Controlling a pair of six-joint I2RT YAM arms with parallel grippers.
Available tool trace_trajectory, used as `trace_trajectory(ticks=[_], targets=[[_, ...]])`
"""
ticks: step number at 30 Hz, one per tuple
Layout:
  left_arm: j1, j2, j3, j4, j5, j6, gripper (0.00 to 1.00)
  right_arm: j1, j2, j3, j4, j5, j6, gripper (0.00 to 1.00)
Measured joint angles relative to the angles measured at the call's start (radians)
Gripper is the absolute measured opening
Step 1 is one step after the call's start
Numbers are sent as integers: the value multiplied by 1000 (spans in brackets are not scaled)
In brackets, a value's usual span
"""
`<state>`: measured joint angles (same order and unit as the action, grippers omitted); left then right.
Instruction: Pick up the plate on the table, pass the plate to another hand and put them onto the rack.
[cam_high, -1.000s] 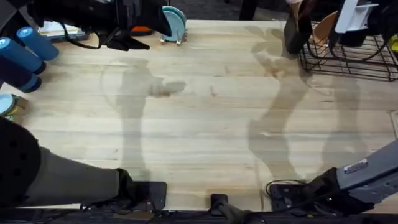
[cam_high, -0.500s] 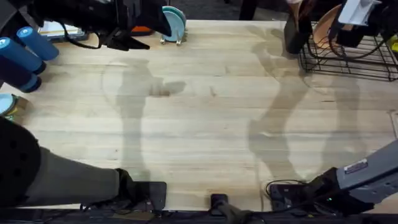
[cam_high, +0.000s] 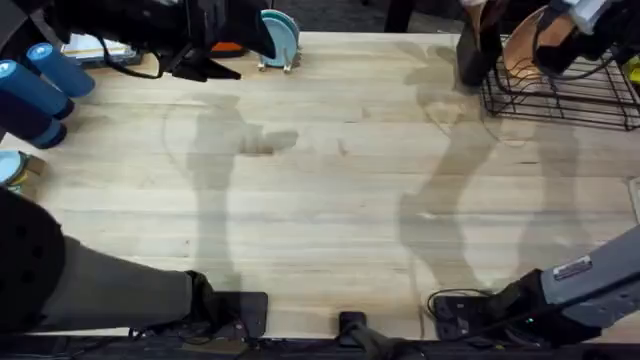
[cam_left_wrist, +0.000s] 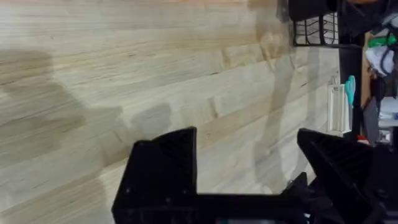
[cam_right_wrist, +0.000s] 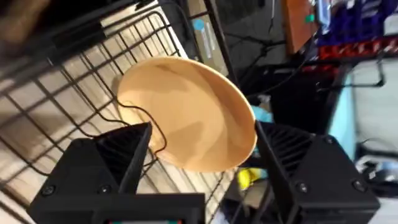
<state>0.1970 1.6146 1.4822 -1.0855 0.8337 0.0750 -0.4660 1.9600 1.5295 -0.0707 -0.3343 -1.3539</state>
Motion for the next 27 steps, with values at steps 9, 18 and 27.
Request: trace_trajectory(ticks=[9, 18, 27], targets=[[0, 0, 0, 0, 0, 0, 995, 13, -143, 0, -174, 6, 157, 992], [0, 0, 0, 0, 0, 0, 993, 191, -407, 1, -692, 13, 362, 992], [0, 0, 0, 0, 0, 0, 995, 255, -570, 1, -873, 13, 536, 992]])
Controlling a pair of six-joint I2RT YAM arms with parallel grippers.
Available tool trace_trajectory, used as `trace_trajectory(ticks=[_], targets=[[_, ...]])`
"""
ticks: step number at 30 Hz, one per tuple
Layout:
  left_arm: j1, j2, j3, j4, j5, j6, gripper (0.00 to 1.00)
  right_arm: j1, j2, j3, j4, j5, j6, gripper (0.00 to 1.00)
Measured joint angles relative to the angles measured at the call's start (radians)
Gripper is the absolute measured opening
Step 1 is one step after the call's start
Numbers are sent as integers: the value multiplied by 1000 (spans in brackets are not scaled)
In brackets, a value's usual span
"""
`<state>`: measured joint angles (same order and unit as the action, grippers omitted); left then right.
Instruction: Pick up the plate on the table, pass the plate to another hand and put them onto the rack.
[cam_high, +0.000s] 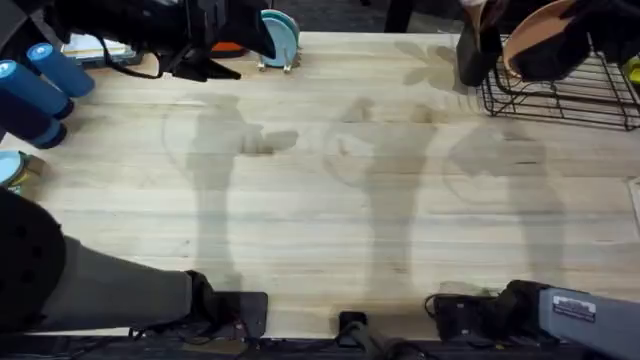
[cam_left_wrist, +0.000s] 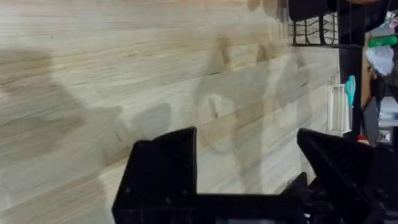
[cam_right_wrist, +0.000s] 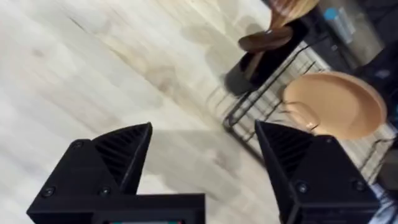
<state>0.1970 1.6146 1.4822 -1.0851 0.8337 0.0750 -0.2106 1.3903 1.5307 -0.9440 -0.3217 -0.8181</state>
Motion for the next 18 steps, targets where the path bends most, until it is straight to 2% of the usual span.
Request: trace_trajectory(ticks=[9, 17, 18], targets=[[0, 0, 0, 0, 0, 0, 995, 9, -71, 0, -111, 0, 261, 992], [0, 0, 0, 0, 0, 0, 995, 9, -76, 0, -168, 0, 535, 992], [0, 0, 0, 0, 0, 0, 995, 9, -76, 0, -168, 0, 617, 992]])
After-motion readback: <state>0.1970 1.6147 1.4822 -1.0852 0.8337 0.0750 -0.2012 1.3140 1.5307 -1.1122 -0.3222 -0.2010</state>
